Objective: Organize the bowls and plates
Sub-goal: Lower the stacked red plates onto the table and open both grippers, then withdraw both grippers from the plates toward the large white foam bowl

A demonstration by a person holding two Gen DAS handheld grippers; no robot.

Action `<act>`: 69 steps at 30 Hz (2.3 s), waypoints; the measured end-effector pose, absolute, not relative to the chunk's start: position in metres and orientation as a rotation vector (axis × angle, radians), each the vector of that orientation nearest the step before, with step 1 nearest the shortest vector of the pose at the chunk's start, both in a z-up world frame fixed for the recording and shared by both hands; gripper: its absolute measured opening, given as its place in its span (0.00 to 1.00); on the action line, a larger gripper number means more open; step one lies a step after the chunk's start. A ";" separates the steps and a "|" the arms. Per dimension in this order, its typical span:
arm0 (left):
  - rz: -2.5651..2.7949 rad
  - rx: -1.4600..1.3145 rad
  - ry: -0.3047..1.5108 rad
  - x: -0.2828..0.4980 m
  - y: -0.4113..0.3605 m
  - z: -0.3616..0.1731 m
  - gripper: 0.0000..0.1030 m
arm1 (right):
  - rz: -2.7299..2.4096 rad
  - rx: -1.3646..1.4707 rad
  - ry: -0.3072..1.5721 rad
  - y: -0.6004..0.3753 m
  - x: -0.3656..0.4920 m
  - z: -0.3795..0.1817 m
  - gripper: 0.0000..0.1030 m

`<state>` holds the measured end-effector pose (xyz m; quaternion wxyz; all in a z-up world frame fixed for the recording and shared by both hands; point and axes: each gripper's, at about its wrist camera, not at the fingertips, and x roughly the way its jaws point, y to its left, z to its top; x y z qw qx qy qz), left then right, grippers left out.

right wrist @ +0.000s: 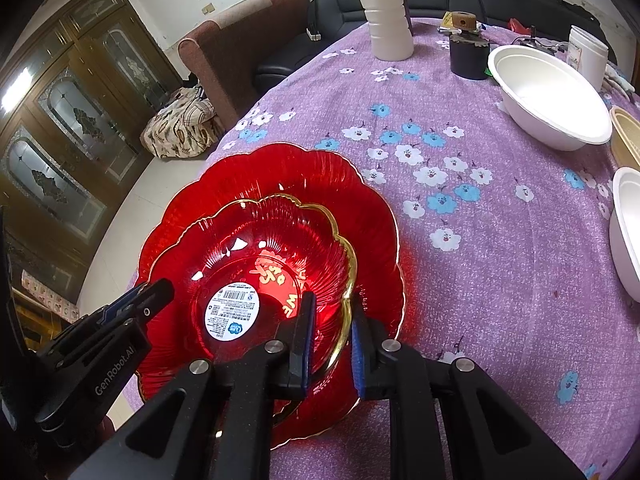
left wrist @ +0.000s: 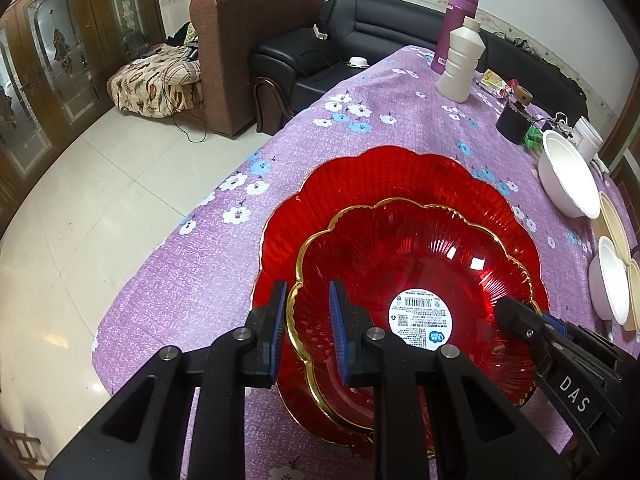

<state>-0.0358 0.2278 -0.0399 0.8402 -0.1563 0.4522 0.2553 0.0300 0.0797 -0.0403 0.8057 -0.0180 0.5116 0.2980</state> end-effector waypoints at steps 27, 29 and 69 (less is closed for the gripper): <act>0.601 -0.261 0.800 -0.049 0.215 -0.009 0.64 | 0.640 0.007 1.032 0.067 0.025 -0.018 0.53; 0.598 -0.262 0.801 -0.048 0.213 -0.009 0.64 | 0.637 0.016 1.021 0.064 0.024 -0.014 0.60; 0.040 -0.259 0.963 0.095 0.002 -0.003 0.63 | 0.304 0.514 0.950 -0.231 0.076 -0.008 0.71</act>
